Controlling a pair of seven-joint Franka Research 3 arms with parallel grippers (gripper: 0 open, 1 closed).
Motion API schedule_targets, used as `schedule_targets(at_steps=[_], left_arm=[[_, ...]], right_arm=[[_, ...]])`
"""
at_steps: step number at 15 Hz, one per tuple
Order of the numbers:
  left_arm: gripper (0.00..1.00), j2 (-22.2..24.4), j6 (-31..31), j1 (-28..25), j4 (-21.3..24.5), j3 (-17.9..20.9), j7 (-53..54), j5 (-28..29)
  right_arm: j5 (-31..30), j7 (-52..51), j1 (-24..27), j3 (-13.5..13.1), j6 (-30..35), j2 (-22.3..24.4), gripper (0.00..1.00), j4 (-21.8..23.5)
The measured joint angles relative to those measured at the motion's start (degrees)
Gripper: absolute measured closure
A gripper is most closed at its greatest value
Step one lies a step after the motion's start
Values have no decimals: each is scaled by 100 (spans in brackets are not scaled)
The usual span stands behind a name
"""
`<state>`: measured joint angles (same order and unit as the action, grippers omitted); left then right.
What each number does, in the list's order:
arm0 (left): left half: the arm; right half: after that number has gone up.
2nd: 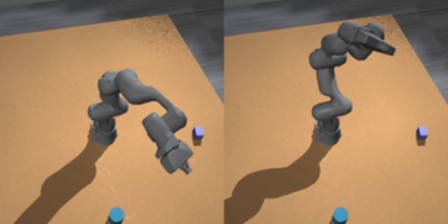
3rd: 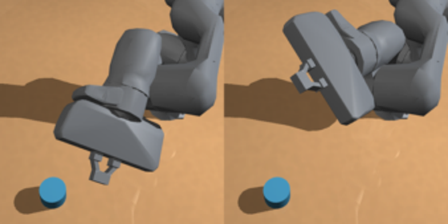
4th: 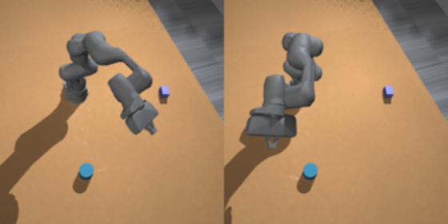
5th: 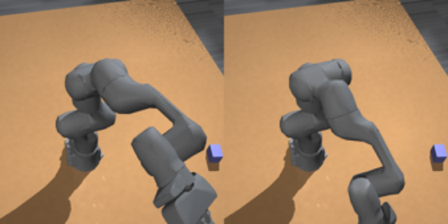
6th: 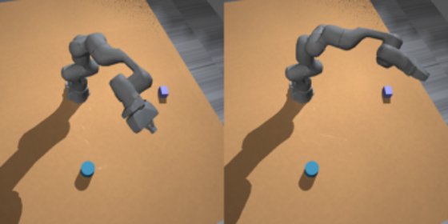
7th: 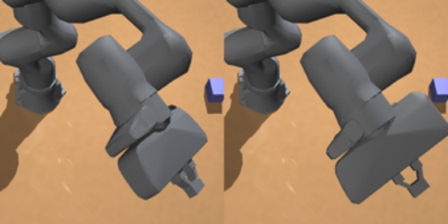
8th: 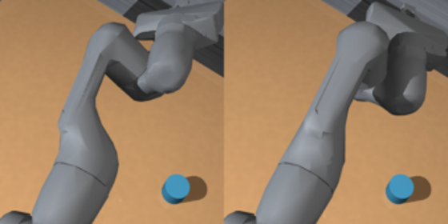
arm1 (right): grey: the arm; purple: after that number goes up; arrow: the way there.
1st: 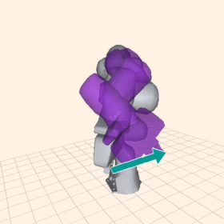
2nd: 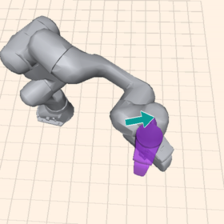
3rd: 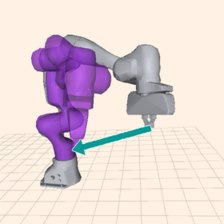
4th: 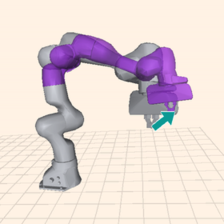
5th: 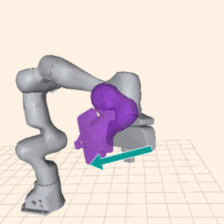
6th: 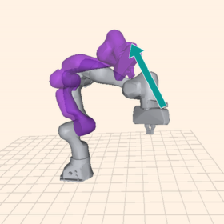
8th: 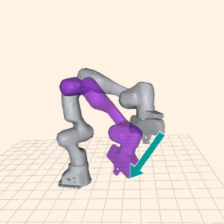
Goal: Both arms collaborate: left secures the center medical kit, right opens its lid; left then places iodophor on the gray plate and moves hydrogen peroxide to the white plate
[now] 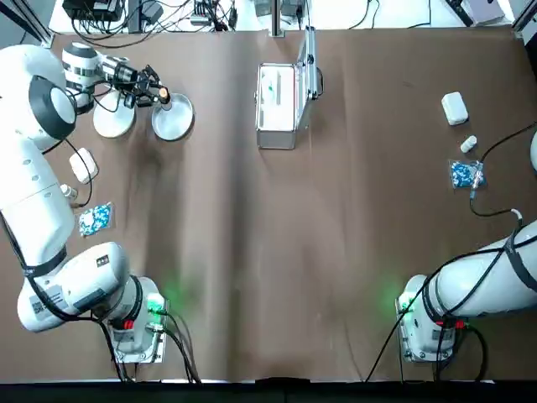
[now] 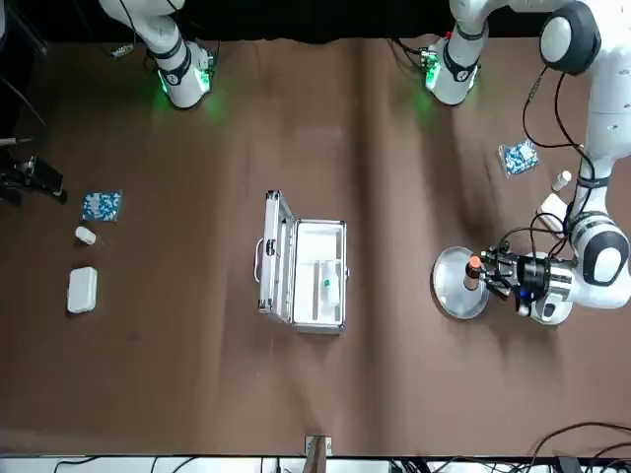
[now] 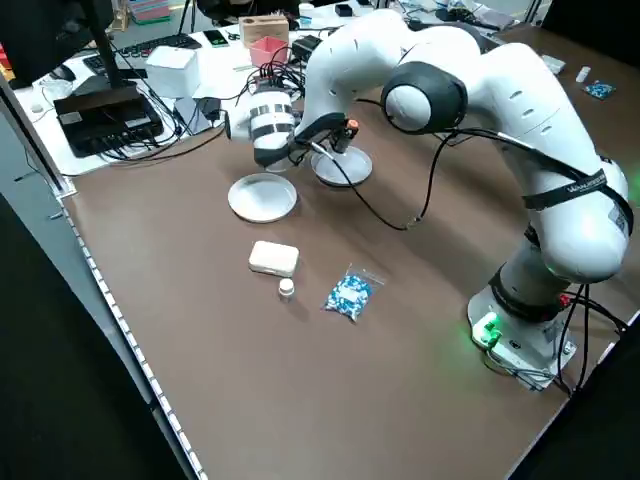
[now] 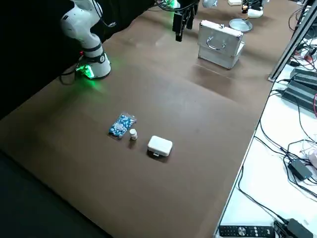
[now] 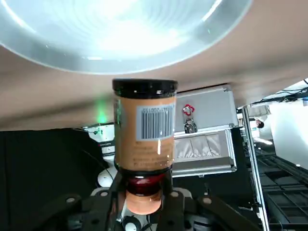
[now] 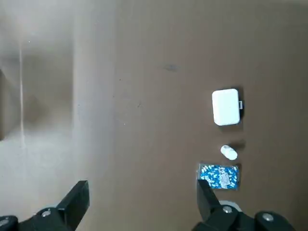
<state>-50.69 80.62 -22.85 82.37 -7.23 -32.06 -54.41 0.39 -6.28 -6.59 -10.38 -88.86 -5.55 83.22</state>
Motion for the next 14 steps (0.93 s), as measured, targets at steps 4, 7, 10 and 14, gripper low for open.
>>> schedule_targets(at_steps=[4,7,10,14], left_arm=[[67,-231,-10,-1,4,-15,36,-99],[67,-438,-10,5,5,-16,36,-197],[67,-538,-10,-3,5,-13,36,-210],[67,-547,-9,-26,4,-3,31,-211]], right_arm=[[0,0,-1,0,0,0,1,0],[0,0,-7,2,0,0,1,0],[0,0,-26,4,0,0,1,0],[0,0,-37,4,0,0,1,0]])
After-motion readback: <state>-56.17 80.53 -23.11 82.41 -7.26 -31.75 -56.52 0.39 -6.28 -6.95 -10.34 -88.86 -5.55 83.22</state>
